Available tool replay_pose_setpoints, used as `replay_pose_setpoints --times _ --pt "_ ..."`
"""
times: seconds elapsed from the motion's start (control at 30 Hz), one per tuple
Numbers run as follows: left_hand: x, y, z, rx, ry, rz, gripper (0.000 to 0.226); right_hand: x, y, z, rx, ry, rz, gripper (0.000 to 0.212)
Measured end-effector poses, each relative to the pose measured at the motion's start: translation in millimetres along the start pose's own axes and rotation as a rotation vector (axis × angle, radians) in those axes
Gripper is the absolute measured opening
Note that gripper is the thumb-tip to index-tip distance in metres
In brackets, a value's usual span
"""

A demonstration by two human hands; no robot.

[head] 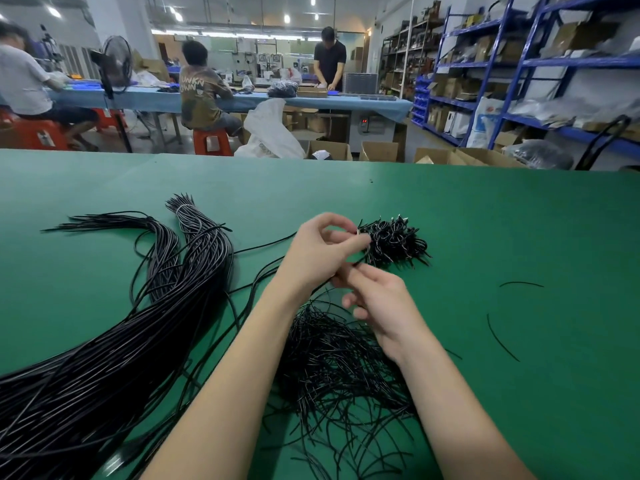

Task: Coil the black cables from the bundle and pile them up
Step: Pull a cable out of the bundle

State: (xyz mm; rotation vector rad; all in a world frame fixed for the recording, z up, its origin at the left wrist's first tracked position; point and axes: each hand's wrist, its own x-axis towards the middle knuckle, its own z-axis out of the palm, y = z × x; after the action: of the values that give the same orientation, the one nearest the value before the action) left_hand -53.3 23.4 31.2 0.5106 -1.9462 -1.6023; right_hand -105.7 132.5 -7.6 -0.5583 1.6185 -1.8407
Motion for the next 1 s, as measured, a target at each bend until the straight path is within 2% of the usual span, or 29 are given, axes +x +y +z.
replay_pose_setpoints --times 0.07,0.1,0.17,0.27,0.3,0.33,0.43,0.53,0.63,0.7,0.73,0.77,0.8,0.83,0.9,1.0 --pt "0.8 1.9 -0.4 0.083 0.127 0.148 0.018 2.5 -4.8 -10.4 0.166 0.125 0.022 0.010" --pt "1.4 2.9 -2.1 0.115 0.138 0.191 0.024 3.3 -7.5 -16.6 0.259 0.168 0.029 0.011" --pt "0.3 5.6 -5.6 0.156 -0.027 0.132 0.044 3.8 -13.2 -27.2 0.454 0.205 0.036 0.012" --pt "-6.2 6.9 -5.3 0.300 -0.441 -0.211 0.076 2.8 -21.5 -34.8 0.708 0.132 0.030 0.013" --pt "-6.5 4.4 -3.6 0.340 -0.502 -0.281 0.083 2.3 -23.9 -36.9 0.745 0.078 0.031 0.013" --pt "-5.7 1.7 -1.4 0.367 -0.492 -0.300 0.086 1.5 -26.6 -39.8 0.745 0.020 0.037 0.012" --pt "-1.6 -5.1 0.7 0.236 -0.249 -0.175 0.074 -1.4 -36.0 -56.4 0.532 -0.073 0.071 0.014" --pt "5.2 -6.2 -3.6 -0.179 -0.049 -0.086 0.047 -3.9 -43.1 -81.1 0.302 -0.022 0.097 0.016" --pt "7.6 -7.0 -8.5 -0.541 0.074 -0.107 0.043 -9.0 -45.4 -103.9 0.072 0.029 0.135 0.021" --pt "8.6 -7.9 -9.0 -0.748 0.089 -0.136 0.045 -12.5 -45.3 -111.6 -0.340 0.164 0.147 0.013" --pt "9.0 -8.5 -8.3 -0.784 0.080 -0.141 0.045 -12.2 -43.8 -114.4 -0.603 0.293 0.127 0.016" --pt "8.6 -8.5 -6.7 -0.787 0.060 -0.143 0.045 -10.3 -42.1 -115.2 -0.818 0.447 0.051 0.024" --pt "7.7 -8.7 -3.8 -0.771 0.029 -0.144 0.045 -9.6 -43.2 -110.5 -0.932 0.549 -0.074 0.030" --pt "6.0 -9.1 -0.1 -0.734 -0.013 -0.144 0.045 -9.4 -45.7 -101.6 -0.949 0.552 -0.214 0.031" --pt "3.0 -10.8 7.1 -0.631 -0.102 -0.139 0.045 -6.9 -45.8 -79.0 -0.896 0.322 -0.396 0.026" --pt "1.4 -13.2 12.7 -0.573 -0.159 -0.131 0.045 -3.9 -30.9 -47.5 -0.813 -0.116 -0.346 0.011"
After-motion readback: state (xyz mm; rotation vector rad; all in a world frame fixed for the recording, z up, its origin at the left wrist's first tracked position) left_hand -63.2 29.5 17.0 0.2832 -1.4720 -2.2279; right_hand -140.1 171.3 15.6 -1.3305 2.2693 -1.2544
